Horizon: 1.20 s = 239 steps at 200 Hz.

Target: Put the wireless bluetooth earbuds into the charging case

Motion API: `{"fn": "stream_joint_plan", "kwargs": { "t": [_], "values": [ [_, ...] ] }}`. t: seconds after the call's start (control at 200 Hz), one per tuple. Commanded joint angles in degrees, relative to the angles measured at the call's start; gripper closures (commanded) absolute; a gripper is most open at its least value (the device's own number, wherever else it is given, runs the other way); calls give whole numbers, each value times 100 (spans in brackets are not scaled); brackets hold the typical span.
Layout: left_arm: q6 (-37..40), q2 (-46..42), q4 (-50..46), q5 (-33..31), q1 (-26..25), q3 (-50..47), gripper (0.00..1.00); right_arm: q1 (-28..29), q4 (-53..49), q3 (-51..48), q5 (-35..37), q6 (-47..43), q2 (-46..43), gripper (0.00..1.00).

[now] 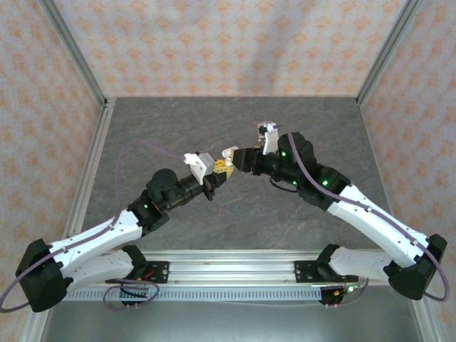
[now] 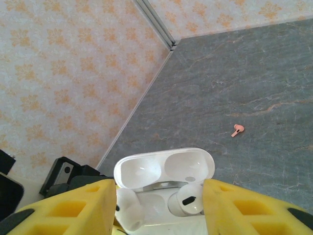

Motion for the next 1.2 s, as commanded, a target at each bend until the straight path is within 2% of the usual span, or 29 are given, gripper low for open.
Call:
{"fn": "stream_joint_plan", "kwargs": {
  "t": [0.0, 0.195, 0.285, 0.38, 0.465, 0.595, 0.731, 0.926, 1.191],
  "values": [
    [44, -165, 74, 0, 26, -166, 100, -47, -231, 330, 7, -65, -122, 50],
    [33, -261, 108, -14, 28, -275, 100, -65, -489, 405, -148, -143, -268, 50],
    [96, -315, 46, 184, 56, -262, 100, -65, -453, 337, -442, -128, -299, 59],
    [142, -398, 35, 480, 121, -257, 100, -60, -207, 203, -1179, -40, -278, 70],
    [132, -427, 144, 651, 185, -266, 100, -56, 79, 17, -1724, 54, -264, 75],
    [142, -293, 242, 880, 263, -123, 100, -47, 268, -127, -2004, 42, -299, 80],
    [119, -129, 232, 1050, 268, 23, 100, -47, 40, -3, -1923, -197, -284, 81],
    [63, -96, 339, 1034, 263, -20, 100, -71, -450, 89, -1393, -539, -231, 84],
    [91, -79, 348, 1052, 263, -11, 100, -261, -587, 97, -1373, -611, -100, 86]
  ]
}}
